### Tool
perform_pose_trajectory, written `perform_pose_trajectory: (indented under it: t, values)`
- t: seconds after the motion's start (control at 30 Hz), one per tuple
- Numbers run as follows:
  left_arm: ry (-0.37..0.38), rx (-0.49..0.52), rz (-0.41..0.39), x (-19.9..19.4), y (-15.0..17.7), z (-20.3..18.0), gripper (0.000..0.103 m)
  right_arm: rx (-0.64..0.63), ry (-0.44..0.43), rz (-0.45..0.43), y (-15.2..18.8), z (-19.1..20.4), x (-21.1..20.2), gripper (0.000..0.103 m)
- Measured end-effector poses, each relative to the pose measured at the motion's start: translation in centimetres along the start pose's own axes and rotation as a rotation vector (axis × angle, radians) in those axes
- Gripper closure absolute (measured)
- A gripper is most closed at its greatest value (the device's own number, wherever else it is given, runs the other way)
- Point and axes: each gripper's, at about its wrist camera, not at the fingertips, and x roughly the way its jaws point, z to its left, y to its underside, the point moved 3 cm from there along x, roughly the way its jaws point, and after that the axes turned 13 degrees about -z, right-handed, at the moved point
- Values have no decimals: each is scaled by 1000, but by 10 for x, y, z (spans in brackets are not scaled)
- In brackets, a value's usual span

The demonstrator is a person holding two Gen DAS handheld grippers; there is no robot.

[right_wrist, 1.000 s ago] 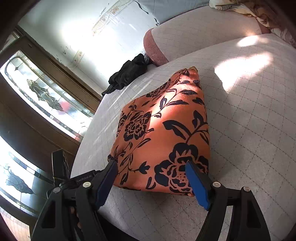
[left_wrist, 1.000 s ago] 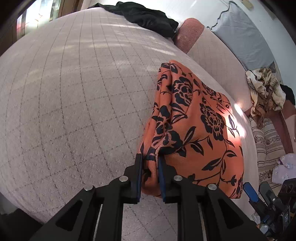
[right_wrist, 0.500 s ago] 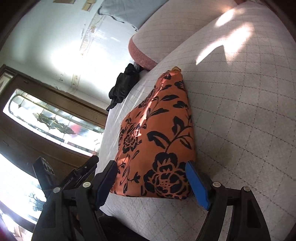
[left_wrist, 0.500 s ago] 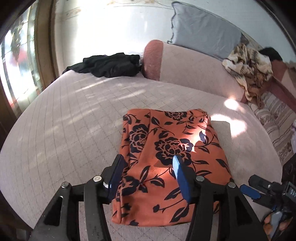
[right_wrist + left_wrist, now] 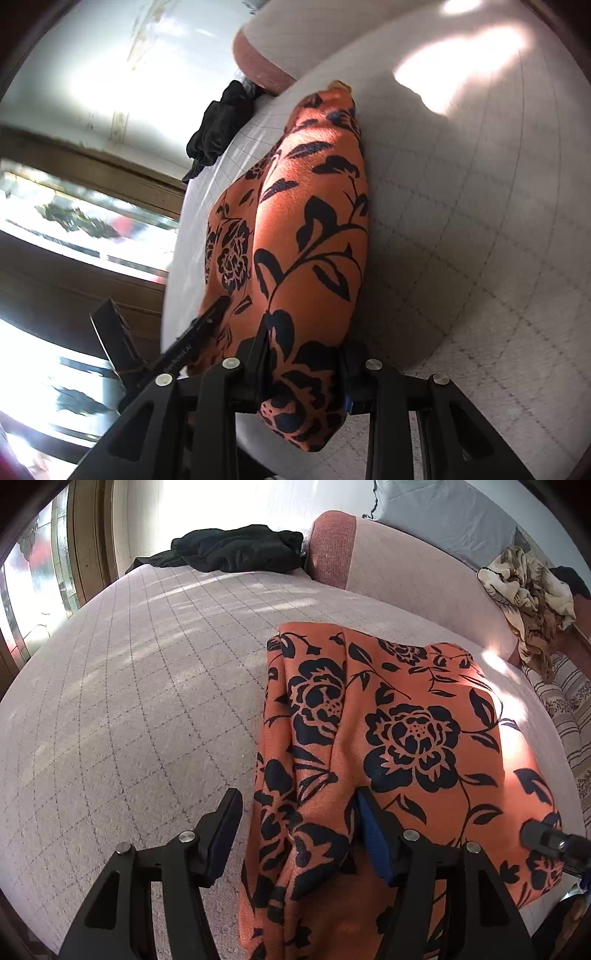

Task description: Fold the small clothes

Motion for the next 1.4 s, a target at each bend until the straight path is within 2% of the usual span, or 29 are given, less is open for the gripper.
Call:
perform_pose_trajectory:
  t: [0.03, 0.07, 0.1, 0.17, 0.23, 0.3, 0.37, 0.43, 0.47, 0.5, 0.53, 0.6, 0.67, 0.7, 0.77, 0.8, 0.83, 0.87, 0.97, 1.03, 1.07, 1.1, 1.13, 1.17, 1.23, 1.27, 1.3, 1.37, 1.4]
  values:
    - [5, -3, 2, 1, 1, 0, 37, -58, 61, 19, 6, 0, 8, 72]
    - [9, -7, 3, 1, 0, 0, 37, -59, 109, 75, 14, -10, 23, 70]
    - [13, -8, -1, 1, 0, 1, 37, 25, 69, 75, 13, -22, 25, 65]
    - [21, -10, -3, 0, -1, 3, 37, 158, -41, 71, 4, -31, 12, 49]
    - [26, -19, -5, 0, 0, 4, 37, 190, -68, 9, -9, -36, -6, 33]
    - [28, -30, -1, 0, 0, 5, 37, 204, -91, -51, -26, -41, -13, 28]
    - [33, -33, 1, -1, 0, 5, 37, 270, -92, -49, -41, -52, 2, 28]
    - [37, -35, 2, 0, 0, 5, 36, 344, -140, 42, -47, -56, 37, 28]
    - [36, -35, 1, 0, 0, 6, 36, 341, -120, 71, -45, -55, 49, 32]
    - [39, -37, 3, 3, -1, 8, 36, 265, -85, 78, -45, -46, 55, 64]
    - [41, -40, 4, 3, -1, 9, 36, 169, -45, 45, -46, -30, 49, 69]
    - [49, -49, 7, 4, -1, 9, 36, -11, 41, -26, -44, 0, 32, 71]
    - [51, -41, 11, 7, -1, 7, 36, -64, 166, -15, -32, -7, 45, 71]
    - [44, -30, 4, 6, -1, 6, 36, -41, 185, -15, -29, -15, 51, 68]
    - [45, -21, -3, 5, -1, 8, 36, 59, 107, -38, -33, -20, 43, 60]
    - [51, -30, 1, 5, 0, 8, 36, 108, 67, -35, -35, -21, 38, 50]
    - [55, -41, 6, 6, 0, 10, 36, 145, 29, -34, -37, -23, 33, 34]
    - [56, -46, 8, 6, 0, 10, 36, 167, 2, -47, -41, -26, 28, 30]
    - [55, -42, 7, 6, 0, 9, 36, 199, -7, -79, -60, -34, 33, 29]
    - [58, -46, 8, 7, 0, 10, 35, 258, -44, -18, -68, -44, 59, 27]
    - [61, -49, 10, 7, 0, 11, 35, 301, -57, 32, -68, -51, 75, 32]
    - [60, -51, 10, 8, 0, 12, 35, 305, -44, 33, -70, -53, 81, 61]
    - [60, -51, 9, 8, 0, 12, 35, 245, -21, 27, -72, -45, 80, 67]
    - [58, -50, 8, 7, 0, 12, 34, 143, 15, -13, -74, -25, 72, 69]
    - [53, -55, 8, 9, 0, 12, 33, -50, 113, -81, -71, 2, 61, 70]
    - [52, -52, 9, 10, 0, 10, 33, -76, 164, -65, -68, -1, 70, 69]
    - [49, -45, 4, 10, -1, 10, 33, -39, 187, -30, -63, -13, 79, 64]
    - [52, -40, -2, 8, -1, 11, 33, 70, 130, -48, -64, -24, 73, 54]
    - [55, -48, 2, 9, -1, 12, 33, 83, 123, -57, -64, -22, 65, 42]
